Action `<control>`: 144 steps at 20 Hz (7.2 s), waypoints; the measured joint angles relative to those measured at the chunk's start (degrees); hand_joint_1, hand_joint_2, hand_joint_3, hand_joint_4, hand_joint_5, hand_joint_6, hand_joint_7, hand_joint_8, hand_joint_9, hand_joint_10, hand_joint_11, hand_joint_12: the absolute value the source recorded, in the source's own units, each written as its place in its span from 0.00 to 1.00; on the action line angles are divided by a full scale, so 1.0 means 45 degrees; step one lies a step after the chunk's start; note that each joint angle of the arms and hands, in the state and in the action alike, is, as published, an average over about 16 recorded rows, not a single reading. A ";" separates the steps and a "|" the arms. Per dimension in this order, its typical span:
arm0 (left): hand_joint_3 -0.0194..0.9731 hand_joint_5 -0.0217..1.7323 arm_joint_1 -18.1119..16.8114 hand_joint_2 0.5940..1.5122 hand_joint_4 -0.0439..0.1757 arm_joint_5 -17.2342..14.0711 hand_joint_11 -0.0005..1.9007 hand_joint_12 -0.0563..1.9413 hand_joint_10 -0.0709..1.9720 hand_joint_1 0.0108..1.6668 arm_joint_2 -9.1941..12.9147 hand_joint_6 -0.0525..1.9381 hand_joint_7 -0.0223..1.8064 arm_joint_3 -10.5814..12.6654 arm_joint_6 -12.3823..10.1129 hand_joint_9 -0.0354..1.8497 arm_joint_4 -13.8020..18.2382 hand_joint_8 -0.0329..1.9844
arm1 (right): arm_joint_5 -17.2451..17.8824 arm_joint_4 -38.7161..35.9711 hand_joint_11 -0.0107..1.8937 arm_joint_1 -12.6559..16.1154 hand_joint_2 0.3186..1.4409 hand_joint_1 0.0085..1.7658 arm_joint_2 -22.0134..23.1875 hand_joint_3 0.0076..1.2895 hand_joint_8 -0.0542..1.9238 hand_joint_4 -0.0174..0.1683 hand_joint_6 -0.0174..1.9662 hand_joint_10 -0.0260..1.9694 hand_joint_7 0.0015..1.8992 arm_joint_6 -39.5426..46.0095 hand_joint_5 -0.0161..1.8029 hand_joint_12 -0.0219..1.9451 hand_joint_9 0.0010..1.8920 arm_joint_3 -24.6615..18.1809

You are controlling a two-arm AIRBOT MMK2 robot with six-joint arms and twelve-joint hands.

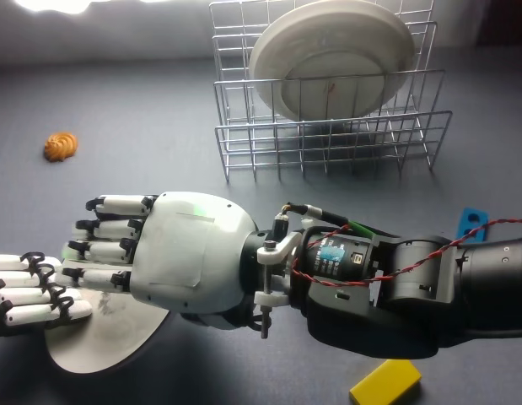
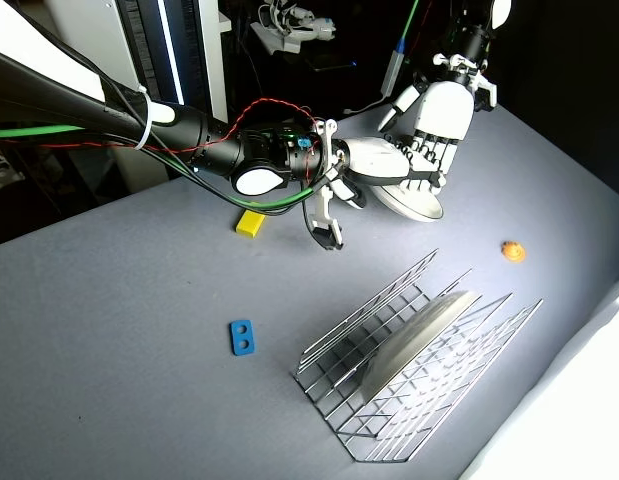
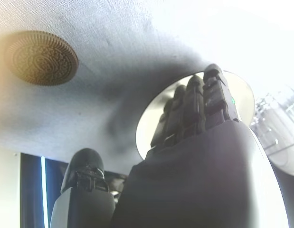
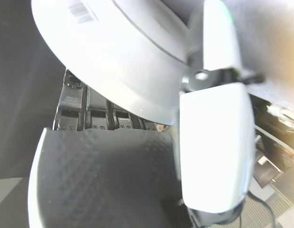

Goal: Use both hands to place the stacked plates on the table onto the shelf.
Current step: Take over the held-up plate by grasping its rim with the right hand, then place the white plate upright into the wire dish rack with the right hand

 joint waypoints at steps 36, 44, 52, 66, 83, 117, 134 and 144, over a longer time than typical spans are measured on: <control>0.03 0.03 -0.0077 0.60 0.20 -0.1831 0.01 0.03 0.04 0.01 0.0222 0.03 0.03 0.1351 -0.0037 0.03 -0.2650 0.02 | 0.0301 -0.0052 0.47 -0.0052 0.57 0.72 0.1010 0.01 0.48 0.04 0.46 0.49 0.54 0.0561 0.48 0.56 0.56 -0.0726; 0.04 0.03 -0.0151 0.60 0.19 -0.2631 0.01 0.03 0.04 0.01 0.0204 0.03 0.03 0.2432 -0.0034 0.03 -0.3226 0.02 | 0.0118 0.0043 0.47 0.0062 0.57 0.74 0.2475 0.01 0.48 0.07 0.48 0.48 0.54 0.0697 0.49 0.57 0.57 -0.2265; 0.04 0.03 -0.0685 0.60 0.19 -0.3981 0.01 0.03 0.04 0.01 0.0003 0.03 0.03 0.3454 -0.0043 0.03 -0.2041 0.02 | -0.0217 0.0130 0.49 0.0650 0.58 0.76 0.4644 0.01 0.48 0.09 0.51 0.48 0.54 0.0865 0.50 0.56 0.57 -0.4276; 0.04 0.04 -0.2576 0.60 0.19 -0.6003 0.01 0.03 0.04 0.01 -0.0449 0.03 0.04 0.4134 -0.0208 0.03 0.1726 0.02 | -0.1185 0.0084 0.48 0.2535 0.58 0.77 0.7505 0.01 0.48 0.09 0.52 0.46 0.53 0.2871 0.50 0.58 0.57 -0.5738; 0.04 0.04 -0.5369 0.60 0.19 -0.7990 0.01 0.03 0.04 0.01 -0.0515 0.03 0.04 0.3392 -0.0373 0.03 0.4907 0.02 | -0.3193 0.2753 0.49 0.5269 0.58 0.77 0.8753 0.01 0.48 0.07 0.52 0.48 0.53 0.5676 0.49 0.57 0.57 -0.4750; 0.04 0.03 -0.6352 0.60 0.19 -0.7765 0.01 0.04 0.04 0.01 -0.0185 0.03 0.03 0.0705 -0.0606 0.03 0.4447 0.02 | -0.5531 0.7173 0.49 0.5410 0.59 0.77 0.6378 0.01 0.46 0.04 0.48 0.46 0.54 0.6562 0.50 0.55 0.59 -0.0516; 0.04 0.03 -0.6411 0.60 0.19 -0.7501 0.01 0.03 0.04 0.01 -0.0159 0.03 0.03 0.0784 0.0099 0.03 0.4612 0.02 | -0.5443 0.7164 0.47 0.4516 0.59 0.76 0.5883 0.01 0.49 0.03 0.48 0.42 0.52 0.6479 0.49 0.55 0.56 0.0426; 0.04 0.03 -0.6527 0.60 0.19 -0.7561 0.01 0.04 0.04 0.01 -0.0140 0.03 0.03 0.0608 0.0318 0.03 0.4684 0.02 | -0.5350 0.7140 0.35 0.4530 0.63 0.69 0.6004 0.01 0.25 0.06 0.28 0.22 0.52 0.6424 0.47 0.61 0.52 0.0326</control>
